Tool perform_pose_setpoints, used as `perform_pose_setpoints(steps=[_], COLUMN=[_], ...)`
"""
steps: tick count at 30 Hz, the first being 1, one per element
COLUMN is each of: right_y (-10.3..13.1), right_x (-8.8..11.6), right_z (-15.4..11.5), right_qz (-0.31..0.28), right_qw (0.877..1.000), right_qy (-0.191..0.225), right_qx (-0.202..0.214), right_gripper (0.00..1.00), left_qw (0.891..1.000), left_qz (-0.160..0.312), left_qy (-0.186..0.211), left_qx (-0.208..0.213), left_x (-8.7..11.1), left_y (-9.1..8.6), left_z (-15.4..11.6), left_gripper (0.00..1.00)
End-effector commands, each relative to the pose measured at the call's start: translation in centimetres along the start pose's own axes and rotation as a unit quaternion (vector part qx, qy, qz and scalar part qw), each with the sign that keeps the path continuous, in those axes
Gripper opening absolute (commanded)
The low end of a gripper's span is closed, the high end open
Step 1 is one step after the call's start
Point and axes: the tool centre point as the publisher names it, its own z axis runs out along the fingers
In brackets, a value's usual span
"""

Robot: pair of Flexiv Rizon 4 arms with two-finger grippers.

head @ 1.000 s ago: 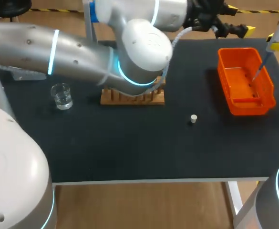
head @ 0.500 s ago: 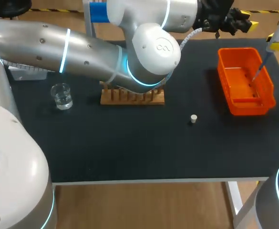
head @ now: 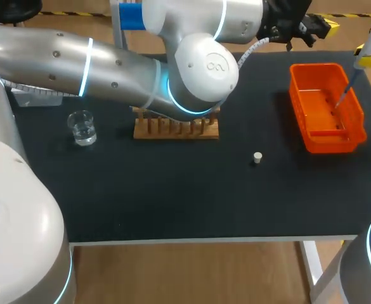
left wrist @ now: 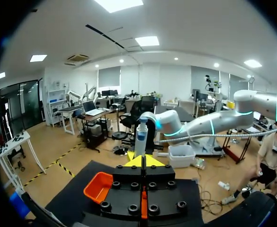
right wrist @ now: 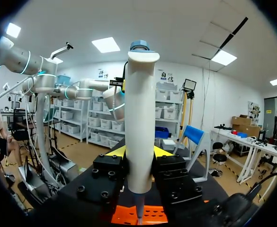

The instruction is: Invert the test tube, pick up the pipette, mount the tip to pipette, aspirate from beaker and dispense into the tube, eject the tip, return the pipette, and cap with the stopper.

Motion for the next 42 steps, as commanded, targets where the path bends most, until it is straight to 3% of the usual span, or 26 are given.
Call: perform_pose_setpoints(steps=[1, 26, 42], right_y=[-0.1, -0.1, -0.1], right_x=[-0.2, -0.2, -0.2], right_z=[-0.2, -0.2, -0.2], right_qz=[0.0, 0.0, 0.0], right_qw=[1.0, 1.0, 1.0], right_qy=[0.003, 0.003, 0.003], right_qx=[0.0, 0.0, 0.0], right_gripper=[0.0, 0.0, 0.0], left_qw=[1.0, 0.997, 0.994], left_qz=[0.0, 0.026, 0.038], left_qy=[0.005, 0.042, 0.067], left_qx=[0.006, 0.052, 0.083], left_x=[-0.2, -1.7, -1.5], left_y=[0.2, -2.1, -2.9], left_z=[0.0, 5.1, 7.6], left_gripper=[0.0, 0.0, 0.0])
